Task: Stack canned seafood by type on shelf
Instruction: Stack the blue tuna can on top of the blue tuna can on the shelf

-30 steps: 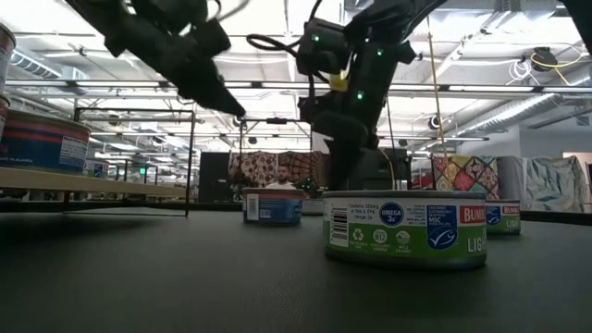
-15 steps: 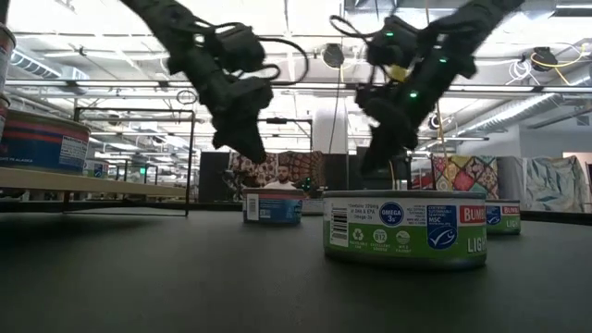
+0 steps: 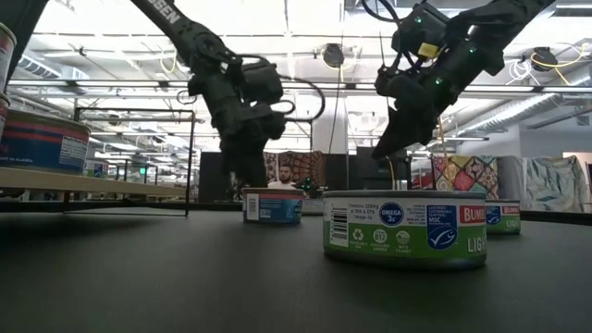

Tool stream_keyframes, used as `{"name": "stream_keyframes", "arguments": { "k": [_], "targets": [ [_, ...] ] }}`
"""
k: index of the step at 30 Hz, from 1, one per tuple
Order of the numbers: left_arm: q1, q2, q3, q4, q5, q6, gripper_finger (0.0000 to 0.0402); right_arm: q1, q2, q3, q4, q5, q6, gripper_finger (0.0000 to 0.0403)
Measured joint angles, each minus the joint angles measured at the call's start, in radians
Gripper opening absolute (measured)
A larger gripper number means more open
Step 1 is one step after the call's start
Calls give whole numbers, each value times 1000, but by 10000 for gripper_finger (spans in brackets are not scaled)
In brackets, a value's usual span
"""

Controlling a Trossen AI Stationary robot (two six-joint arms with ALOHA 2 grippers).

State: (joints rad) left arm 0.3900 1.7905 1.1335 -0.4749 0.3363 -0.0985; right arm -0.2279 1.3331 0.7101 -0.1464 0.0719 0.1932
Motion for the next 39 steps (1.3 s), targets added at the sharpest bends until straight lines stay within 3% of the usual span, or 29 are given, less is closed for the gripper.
{"name": "stream_keyframes", "arguments": {
  "k": [15,30,39],
  "targets": [
    [9,21,0,-44,65,62,77,0,1,0,0,0,0,0],
    [-5,20,1,-104,61,84,76,1,2,0,-1,0,0,0],
    [-25,19,2,-127,55,85,19,1,2,0,-3,0,0,0]
  ]
}}
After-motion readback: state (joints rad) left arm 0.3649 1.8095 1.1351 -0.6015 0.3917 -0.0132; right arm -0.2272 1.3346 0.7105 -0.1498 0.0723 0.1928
